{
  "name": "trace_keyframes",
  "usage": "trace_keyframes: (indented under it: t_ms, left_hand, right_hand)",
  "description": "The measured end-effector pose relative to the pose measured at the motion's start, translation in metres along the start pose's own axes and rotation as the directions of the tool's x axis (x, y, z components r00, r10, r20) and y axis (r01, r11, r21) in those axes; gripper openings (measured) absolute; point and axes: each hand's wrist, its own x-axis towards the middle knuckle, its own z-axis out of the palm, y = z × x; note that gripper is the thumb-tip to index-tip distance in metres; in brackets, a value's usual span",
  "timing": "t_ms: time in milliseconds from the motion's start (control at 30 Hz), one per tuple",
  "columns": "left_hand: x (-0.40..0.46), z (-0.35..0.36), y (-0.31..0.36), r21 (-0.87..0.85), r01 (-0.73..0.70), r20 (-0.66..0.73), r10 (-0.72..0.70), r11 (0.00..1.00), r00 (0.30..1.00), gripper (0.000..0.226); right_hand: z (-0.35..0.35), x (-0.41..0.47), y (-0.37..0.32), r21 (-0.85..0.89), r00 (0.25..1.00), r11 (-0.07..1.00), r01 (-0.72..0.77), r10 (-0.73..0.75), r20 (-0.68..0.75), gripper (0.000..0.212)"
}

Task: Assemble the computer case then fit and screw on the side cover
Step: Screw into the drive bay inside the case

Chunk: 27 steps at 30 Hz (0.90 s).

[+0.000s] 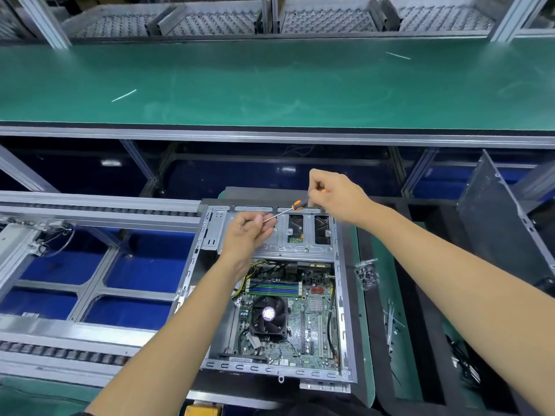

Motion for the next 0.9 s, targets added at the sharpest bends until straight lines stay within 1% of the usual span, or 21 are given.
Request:
trace_keyframes:
  t_ms: [133,233,433,500,600,700,900]
  left_hand:
    - [-0.002,0.002,-0.004,-0.070,-0.002,0.015,0.003,0.998,1.000,0.007]
    - [-0.003,0.005,-0.006,-0.068,-0.013,0.049,0.016,0.998,0.999,0.007]
    - [-0.003,0.012,-0.002,-0.094,-0.038,0.053,0.043,0.995,0.998,0.005]
    - [-0.003,0.016,-0.001,-0.134,-0.028,0.062,0.036,0.991,0.997,0.007]
    - [-0.003,0.023,0.000,-0.176,-0.017,0.060,0.028,0.984,0.998,0.017]
    - [-0.003,0.027,0.002,-0.157,-0.038,0.051,0.047,0.987,0.998,0.025]
    - [0.002,0.031,0.005,-0.089,-0.065,0.053,0.070,0.994,0.996,0.028]
  right_hand:
    - [-0.005,-0.003,0.003,0.022,0.999,1.000,0.010,-0.009,-0.033,0.015]
    - [-0.007,-0.004,0.006,0.036,0.999,0.999,-0.001,0.003,-0.045,0.016]
    - [-0.015,-0.006,0.010,0.056,1.000,0.998,0.023,-0.022,-0.017,0.016]
    - [-0.017,-0.007,0.010,0.072,0.999,0.997,0.032,-0.030,-0.020,0.015]
    - [-0.021,-0.008,0.010,0.109,0.999,0.993,0.045,-0.042,-0.028,0.014]
    - [-0.025,-0.008,0.010,0.134,0.998,0.989,0.056,-0.051,-0.039,0.014]
    - [-0.033,-0.006,0.010,0.124,0.995,0.988,0.093,-0.087,-0.055,0.016]
